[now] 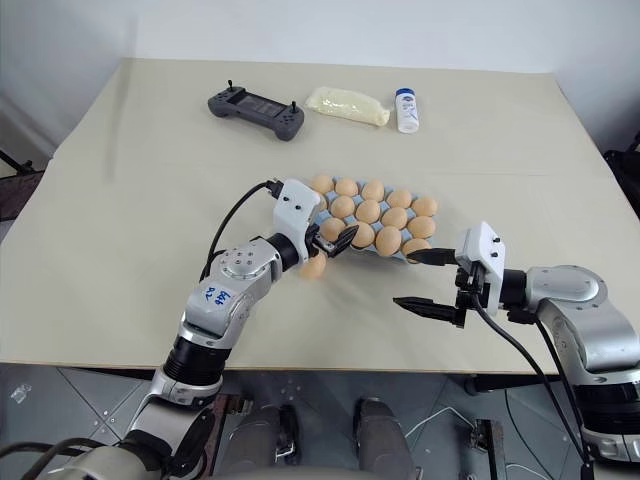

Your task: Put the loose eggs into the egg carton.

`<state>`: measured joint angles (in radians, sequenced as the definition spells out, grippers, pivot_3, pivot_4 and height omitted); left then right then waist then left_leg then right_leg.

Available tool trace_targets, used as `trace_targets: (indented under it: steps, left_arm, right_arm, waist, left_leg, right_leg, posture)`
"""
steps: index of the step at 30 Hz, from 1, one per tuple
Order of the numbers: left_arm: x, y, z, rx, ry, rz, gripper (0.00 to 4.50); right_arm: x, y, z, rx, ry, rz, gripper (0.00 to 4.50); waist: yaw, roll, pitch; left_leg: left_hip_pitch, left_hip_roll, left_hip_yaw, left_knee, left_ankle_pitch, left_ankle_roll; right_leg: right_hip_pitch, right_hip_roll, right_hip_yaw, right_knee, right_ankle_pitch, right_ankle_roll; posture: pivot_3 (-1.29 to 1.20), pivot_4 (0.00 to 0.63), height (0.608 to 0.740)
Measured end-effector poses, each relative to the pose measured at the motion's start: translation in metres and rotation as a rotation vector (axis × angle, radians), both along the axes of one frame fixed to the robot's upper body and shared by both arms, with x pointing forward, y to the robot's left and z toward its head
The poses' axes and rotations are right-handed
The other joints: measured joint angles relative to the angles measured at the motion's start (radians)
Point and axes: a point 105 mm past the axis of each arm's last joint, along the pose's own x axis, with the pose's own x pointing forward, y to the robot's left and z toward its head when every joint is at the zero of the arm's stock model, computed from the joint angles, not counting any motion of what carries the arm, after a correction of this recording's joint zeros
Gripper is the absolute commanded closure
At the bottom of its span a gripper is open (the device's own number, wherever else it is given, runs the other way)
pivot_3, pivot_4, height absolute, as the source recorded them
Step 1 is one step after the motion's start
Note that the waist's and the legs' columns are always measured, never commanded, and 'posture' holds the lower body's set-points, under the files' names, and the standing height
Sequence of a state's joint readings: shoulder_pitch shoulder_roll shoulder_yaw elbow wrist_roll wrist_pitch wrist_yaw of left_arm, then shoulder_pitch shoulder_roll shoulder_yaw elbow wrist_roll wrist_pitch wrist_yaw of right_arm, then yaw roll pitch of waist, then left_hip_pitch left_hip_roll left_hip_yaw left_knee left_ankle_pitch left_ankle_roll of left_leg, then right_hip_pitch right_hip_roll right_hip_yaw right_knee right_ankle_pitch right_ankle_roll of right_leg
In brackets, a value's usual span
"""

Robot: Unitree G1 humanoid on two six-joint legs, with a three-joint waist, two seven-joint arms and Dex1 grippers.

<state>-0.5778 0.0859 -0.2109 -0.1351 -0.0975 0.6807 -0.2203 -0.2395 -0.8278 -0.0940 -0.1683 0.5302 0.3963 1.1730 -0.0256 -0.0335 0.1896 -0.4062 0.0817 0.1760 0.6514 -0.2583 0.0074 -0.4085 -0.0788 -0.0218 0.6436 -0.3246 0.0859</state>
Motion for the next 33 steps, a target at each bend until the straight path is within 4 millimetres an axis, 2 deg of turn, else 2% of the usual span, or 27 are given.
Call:
trace_targets:
  steps: [4,6,9,17,21,25,28,33]
  left_arm:
    - [-0.013,-0.001,0.020,-0.060,-0.059,-0.056,0.03]
    - [-0.022,0.005,0.030,-0.109,-0.089,-0.089,0.03]
    - [-0.038,0.018,0.030,-0.110,-0.097,-0.152,0.03]
    - [-0.072,0.088,-0.018,-0.020,0.067,-0.130,0.03]
    - [-0.090,0.109,-0.034,0.001,0.132,-0.136,0.03]
    - [-0.101,0.115,-0.043,0.024,0.158,-0.157,0.03]
    - [-0.100,0.114,-0.039,0.035,0.123,-0.162,0.03]
    - [-0.083,0.089,-0.026,0.011,0.036,-0.181,0.03]
  right_arm:
    - [0.001,0.000,0.001,0.001,-0.002,0.006,0.00]
    - [0.000,0.000,0.002,0.002,-0.002,0.013,0.00]
    - [-0.001,0.000,0.002,0.009,0.001,0.029,0.00]
    - [0.003,-0.001,0.005,0.029,-0.020,0.048,0.00]
    - [0.004,-0.001,0.006,0.031,-0.018,0.049,0.00]
    - [0.006,0.000,0.007,0.031,-0.022,0.056,0.00]
    - [0.007,-0.001,0.007,0.030,-0.017,0.055,0.00]
    - [0.009,0.000,0.010,0.026,-0.028,0.059,0.00]
  waist:
    - [0.000,0.000,0.000]
    - [-0.001,0.000,0.000]
    - [-0.002,0.000,0.000]
    - [-0.004,0.000,0.000]
    - [-0.003,0.000,0.000]
    - [-0.003,0.000,0.000]
    - [-0.002,0.000,0.000]
    - [-0.002,0.000,0.000]
  left_leg:
    - [0.000,0.001,0.000,0.000,0.000,-0.001]
    - [0.000,0.001,0.000,-0.001,0.001,-0.002]
    - [0.001,0.001,0.000,-0.001,0.003,-0.005]
    - [0.001,0.002,-0.001,-0.002,0.003,-0.006]
    - [0.001,0.002,-0.001,-0.003,-0.002,-0.005]
    - [0.001,0.002,-0.001,-0.003,-0.003,-0.005]
    - [0.001,0.002,-0.001,-0.003,-0.003,-0.005]
    - [0.001,0.001,-0.001,-0.003,-0.003,-0.004]
  right_leg:
    - [0.000,0.000,0.000,0.000,0.000,0.000]
    - [0.000,0.000,0.000,0.000,0.000,0.000]
    - [0.000,0.000,0.001,0.001,0.000,0.000]
    - [0.000,-0.002,0.002,0.001,-0.001,-0.002]
    - [0.000,-0.005,0.002,0.000,-0.001,-0.002]
    - [0.000,-0.006,0.001,-0.001,-0.001,-0.002]
    - [0.000,-0.006,0.001,-0.001,-0.001,-0.003]
    - [0.000,-0.007,0.001,-0.001,-0.001,-0.002]
  posture:
    - [0.00,0.150,0.740]
    - [0.00,0.150,0.740]
    - [0.00,0.150,0.740]
    - [0.00,0.150,0.740]
    - [0.00,0.150,0.740]
    - [0.00,0.150,0.740]
    - [0.00,0.150,0.740]
    - [0.00,0.150,0.740]
